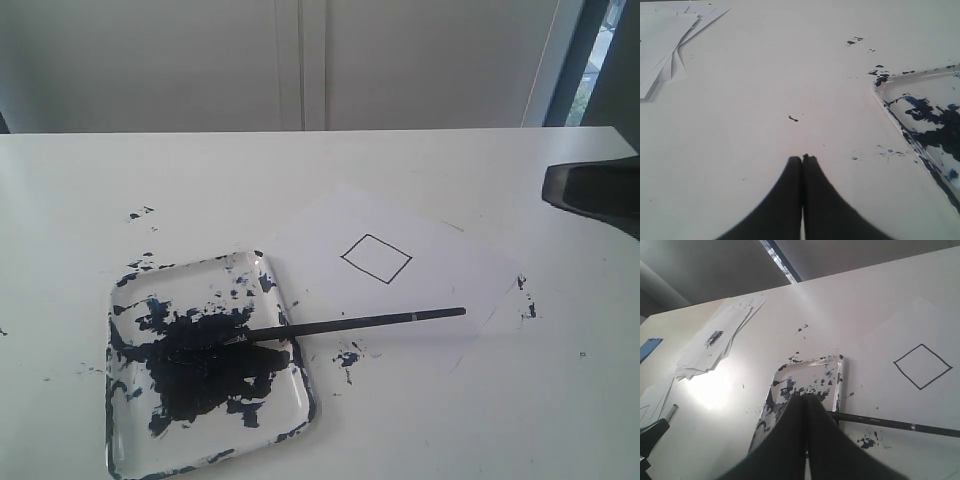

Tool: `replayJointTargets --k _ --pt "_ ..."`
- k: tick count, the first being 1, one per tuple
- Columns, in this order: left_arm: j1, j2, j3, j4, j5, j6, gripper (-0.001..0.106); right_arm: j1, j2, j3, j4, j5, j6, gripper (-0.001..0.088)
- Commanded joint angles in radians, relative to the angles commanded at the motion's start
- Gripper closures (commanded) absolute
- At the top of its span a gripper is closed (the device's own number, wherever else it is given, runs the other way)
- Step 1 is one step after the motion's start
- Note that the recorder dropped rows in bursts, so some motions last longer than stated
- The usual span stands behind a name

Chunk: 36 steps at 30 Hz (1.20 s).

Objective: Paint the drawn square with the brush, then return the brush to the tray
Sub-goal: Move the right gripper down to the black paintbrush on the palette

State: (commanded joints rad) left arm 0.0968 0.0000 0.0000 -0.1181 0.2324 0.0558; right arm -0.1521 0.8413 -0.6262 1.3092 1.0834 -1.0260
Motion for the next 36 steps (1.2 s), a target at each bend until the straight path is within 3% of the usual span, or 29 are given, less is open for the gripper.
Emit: replayJointTargets --k 20,26,36 --pt "0.0 0.0 0.0 0.0 0.0 0.0 0.105 0.0 0.003 0.0 -0.045 0.036 -0.051 0.0868" --pt "0.0 0.0 0.0 0.0 0.0 0.0 0.105 0.0 0.074 -0.003 -0.043 0.005 -0.051 0.0868" --pt "0.0 0.0 0.0 0.0 0.0 0.0 0.105 0.025 0.219 -0.144 -0.047 -0.079 -0.065 0.0868"
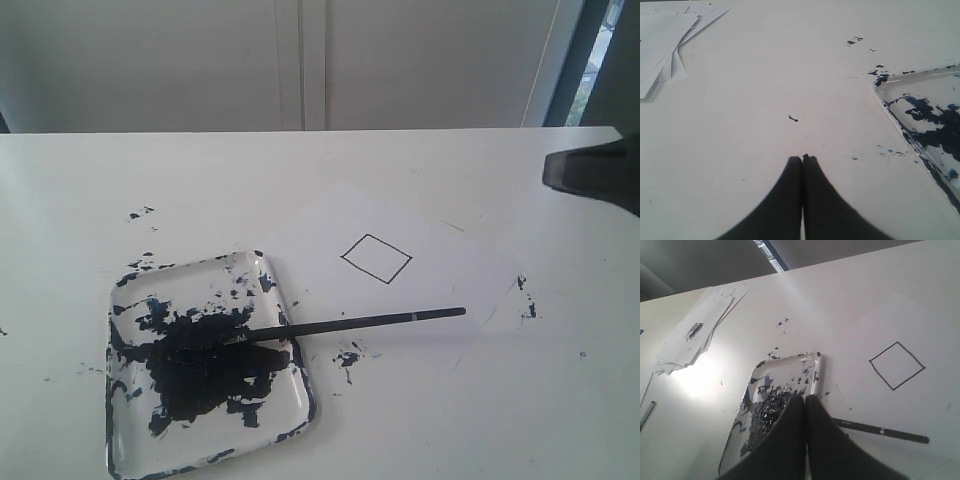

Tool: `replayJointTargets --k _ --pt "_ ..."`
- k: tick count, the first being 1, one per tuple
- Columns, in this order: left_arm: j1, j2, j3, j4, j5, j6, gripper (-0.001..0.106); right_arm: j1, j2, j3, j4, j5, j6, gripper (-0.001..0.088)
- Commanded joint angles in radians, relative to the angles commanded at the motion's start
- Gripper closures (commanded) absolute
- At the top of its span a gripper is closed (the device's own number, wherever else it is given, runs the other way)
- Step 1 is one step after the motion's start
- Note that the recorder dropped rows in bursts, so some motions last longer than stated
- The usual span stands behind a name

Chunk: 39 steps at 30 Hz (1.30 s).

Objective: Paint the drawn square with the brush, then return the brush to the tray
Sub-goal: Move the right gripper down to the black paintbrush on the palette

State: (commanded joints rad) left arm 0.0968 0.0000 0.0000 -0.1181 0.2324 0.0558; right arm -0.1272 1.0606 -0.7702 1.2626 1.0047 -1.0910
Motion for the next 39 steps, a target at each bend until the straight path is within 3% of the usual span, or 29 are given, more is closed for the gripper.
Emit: replayJointTargets --k 5,11,14,17,23,27,32,35,39 --pt "0.0 0.0 0.0 0.0 0.0 0.0 0.105 0.078 0.055 -0.113 -0.025 -0.139 -0.014 0.0868" --pt "0.0 0.0 0.0 0.0 0.0 0.0 0.105 0.22 0.112 -0.204 -0.195 -0.27 0.047 0.0868" --pt "0.0 0.0 0.0 0.0 0.0 0.0 0.105 0.321 0.161 -0.22 -0.314 -0.325 0.136 0.0868" --pt "0.0 0.0 0.0 0.0 0.0 0.0 0.105 0.504 0.286 -0.22 -0.506 -0.395 0.284 0.0868" --pt "0.0 0.0 0.0 0.0 0.0 0.0 0.105 0.684 0.445 -0.22 -0.626 -0.509 0.451 0.0868" --pt "0.0 0.0 0.0 0.0 0.0 0.0 0.105 0.793 0.526 -0.22 -0.656 -0.582 0.466 0.0868" --pt "0.0 0.0 0.0 0.0 0.0 0.0 0.105 0.898 0.566 -0.22 -0.747 -0.617 0.466 0.0868" --pt "0.0 0.0 0.0 0.0 0.0 0.0 0.105 0.927 0.593 -0.22 -0.745 -0.633 0.466 0.0866" --pt "0.0 0.0 0.0 0.0 0.0 0.0 0.105 0.947 0.648 -0.22 -0.754 -0.639 0.466 0.0698"
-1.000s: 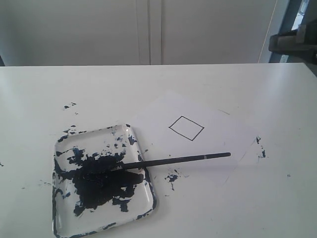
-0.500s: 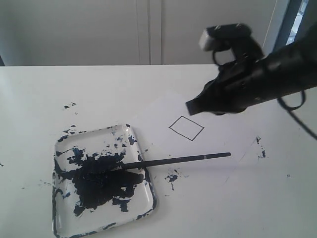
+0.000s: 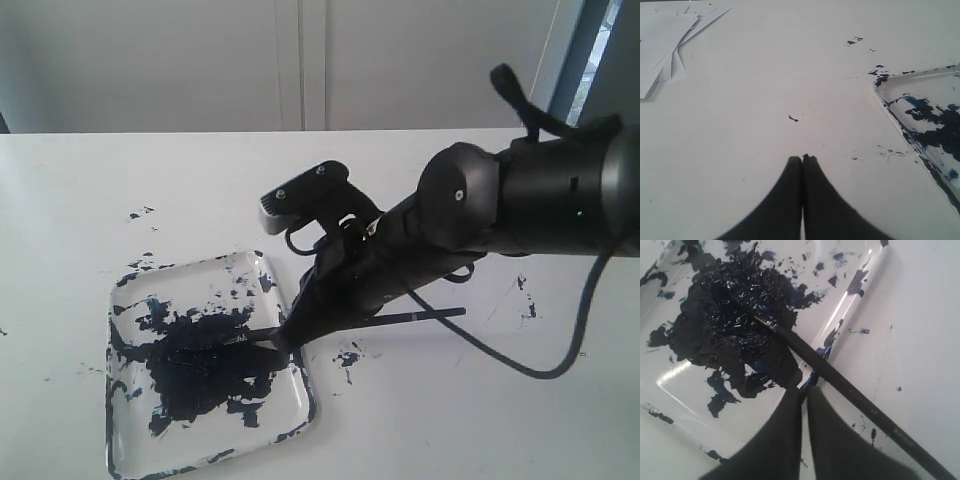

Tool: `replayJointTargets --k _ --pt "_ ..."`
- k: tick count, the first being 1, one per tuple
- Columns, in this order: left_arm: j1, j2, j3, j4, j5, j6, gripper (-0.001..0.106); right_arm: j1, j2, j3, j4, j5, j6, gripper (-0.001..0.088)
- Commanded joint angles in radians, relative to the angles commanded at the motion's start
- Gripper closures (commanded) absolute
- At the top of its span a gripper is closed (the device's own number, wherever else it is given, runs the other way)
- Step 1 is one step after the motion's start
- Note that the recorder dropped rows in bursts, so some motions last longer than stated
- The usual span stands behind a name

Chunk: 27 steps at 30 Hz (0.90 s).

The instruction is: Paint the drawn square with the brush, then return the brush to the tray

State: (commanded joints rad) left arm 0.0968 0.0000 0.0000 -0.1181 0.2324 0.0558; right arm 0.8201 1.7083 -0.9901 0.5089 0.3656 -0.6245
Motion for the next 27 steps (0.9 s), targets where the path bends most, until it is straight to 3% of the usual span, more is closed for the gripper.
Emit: replayJointTargets --k 1,4,5,18,24,27 --pt "0.0 0.0 0.0 0.0 0.0 0.0 0.105 0.005 0.015 -0.004 -0.005 0.0 0.0 0.0628" --pt "0.0 0.0 0.0 0.0 0.0 0.0 0.105 0.027 0.078 -0.028 -0.015 -0.004 0.002 0.0224" --pt "0.0 0.0 0.0 0.0 0.0 0.0 0.105 0.033 0.094 -0.04 -0.023 -0.018 -0.001 0.0157" --pt "0.0 0.0 0.0 0.0 0.0 0.0 0.105 0.038 0.149 -0.084 -0.241 -0.028 0.019 0.0242" --pt "0.0 0.0 0.0 0.0 0.0 0.0 0.105 0.038 0.149 -0.084 -0.48 0.088 0.039 0.0242" --pt "0.0 0.0 0.0 0.0 0.0 0.0 0.105 0.038 0.149 -0.084 -0.648 0.111 0.195 0.0242"
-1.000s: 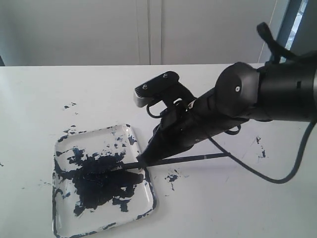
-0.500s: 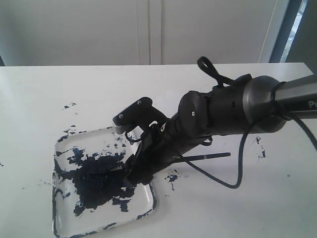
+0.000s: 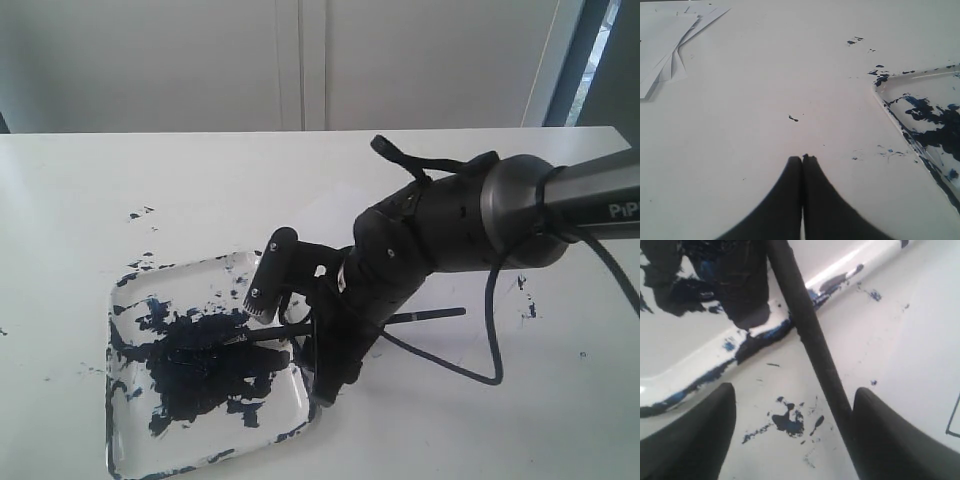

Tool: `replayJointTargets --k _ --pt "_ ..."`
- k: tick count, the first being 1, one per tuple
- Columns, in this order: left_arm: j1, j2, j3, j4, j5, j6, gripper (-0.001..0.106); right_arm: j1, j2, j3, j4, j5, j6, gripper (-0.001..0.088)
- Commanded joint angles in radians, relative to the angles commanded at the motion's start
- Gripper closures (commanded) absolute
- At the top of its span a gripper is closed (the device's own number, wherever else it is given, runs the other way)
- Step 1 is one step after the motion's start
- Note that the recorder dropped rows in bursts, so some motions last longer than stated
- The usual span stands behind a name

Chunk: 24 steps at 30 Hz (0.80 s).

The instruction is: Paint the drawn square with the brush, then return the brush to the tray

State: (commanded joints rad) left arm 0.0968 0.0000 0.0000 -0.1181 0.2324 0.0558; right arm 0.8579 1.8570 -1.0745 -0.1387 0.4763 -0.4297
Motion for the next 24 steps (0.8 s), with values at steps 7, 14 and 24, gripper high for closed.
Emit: replayJointTargets --k 7,14,24 --pt "0.0 0.0 0.0 0.0 0.0 0.0 0.105 0.0 0.0 0.0 -0.039 0.0 0.011 0.0401" --pt "0.0 0.0 0.0 0.0 0.0 0.0 0.105 0.0 0.012 0.0 -0.039 -0.022 0.014 0.0489" --pt "0.0 0.0 0.0 0.0 0.0 0.0 0.105 0.002 0.052 0.0 -0.039 -0.029 0.006 0.0666"
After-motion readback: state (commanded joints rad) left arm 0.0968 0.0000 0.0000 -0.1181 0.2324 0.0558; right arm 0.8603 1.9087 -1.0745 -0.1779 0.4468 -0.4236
